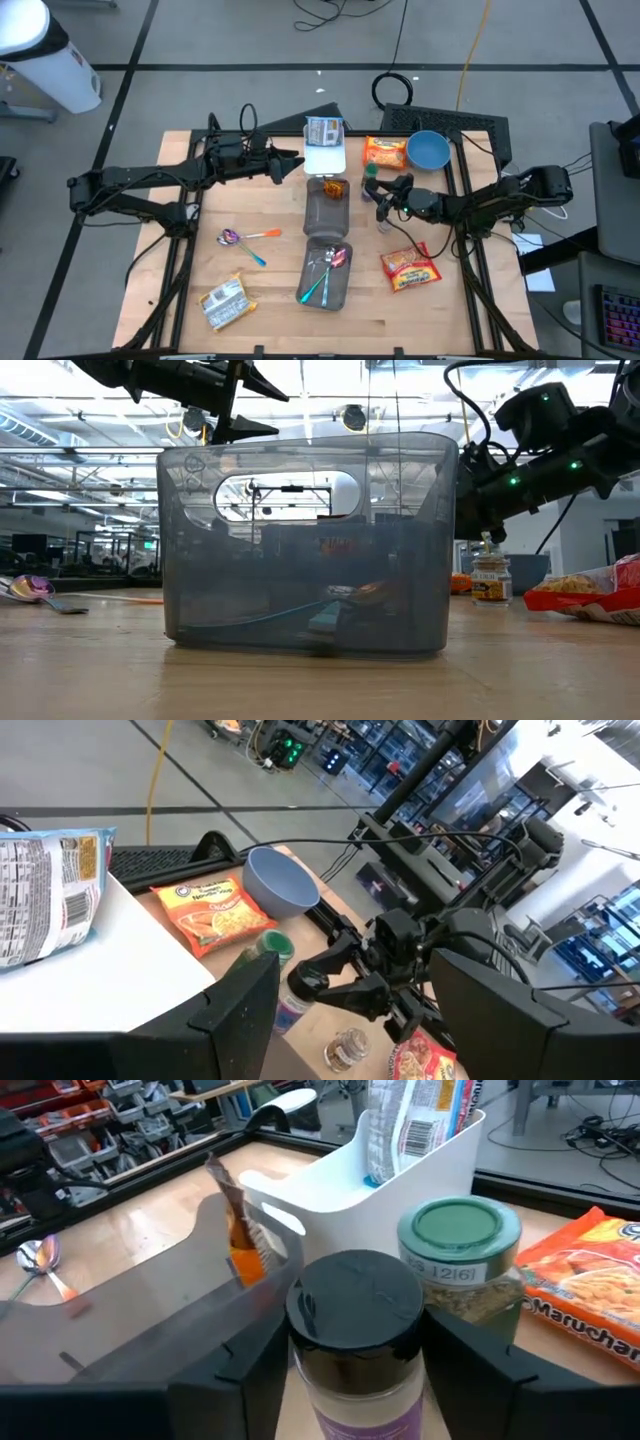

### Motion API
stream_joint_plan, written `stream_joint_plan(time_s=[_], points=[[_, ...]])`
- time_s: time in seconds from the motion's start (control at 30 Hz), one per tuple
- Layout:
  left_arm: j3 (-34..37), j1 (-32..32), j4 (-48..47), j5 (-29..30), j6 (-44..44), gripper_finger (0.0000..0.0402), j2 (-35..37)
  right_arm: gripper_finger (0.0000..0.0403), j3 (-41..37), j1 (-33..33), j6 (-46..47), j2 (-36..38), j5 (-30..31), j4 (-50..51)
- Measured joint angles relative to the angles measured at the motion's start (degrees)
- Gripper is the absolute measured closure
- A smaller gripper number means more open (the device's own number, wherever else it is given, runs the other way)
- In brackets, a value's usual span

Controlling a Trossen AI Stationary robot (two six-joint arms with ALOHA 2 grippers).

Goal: Pick & Place Food Item
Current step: Put the black seasoning bottle into the top black bin

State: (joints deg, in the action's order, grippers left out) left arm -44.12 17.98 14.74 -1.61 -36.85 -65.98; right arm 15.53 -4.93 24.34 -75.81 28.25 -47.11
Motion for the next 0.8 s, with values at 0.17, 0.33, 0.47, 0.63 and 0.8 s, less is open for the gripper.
stream_joint_plan(time_s=[0.17, 0.33, 0.47, 0.63, 0.8], points=[[0.0, 0.0, 0.0, 0.0, 0.3, 0.0133, 0.0, 0.0202, 0.0, 0.0, 0.6, 0.0, 0.0, -0.2], [0.0, 0.0, 0.0, 0.0, 0.6, 0.0133, 0.0, 0.0208, 0.0, 0.0, 0.7, 0.0, -2.0, -1.1], [0.0, 0.0, 0.0, 0.0, 0.6, 0.0133, 0.0, 0.0213, 0.0, 0.1, 1.6, 0.0, -4.6, -1.4], [0.0, 0.0, 0.0, 0.0, 0.6, 0.0133, 0.0, 0.0211, 1.8, 0.6, 1.9, 0.0, -6.9, -1.3], [0.0, 0.0, 0.0, -0.5, 0.8, 0.0133, 0.0, 0.0216, 5.0, 0.7, -0.6, 0.0, -11.6, -0.1]])
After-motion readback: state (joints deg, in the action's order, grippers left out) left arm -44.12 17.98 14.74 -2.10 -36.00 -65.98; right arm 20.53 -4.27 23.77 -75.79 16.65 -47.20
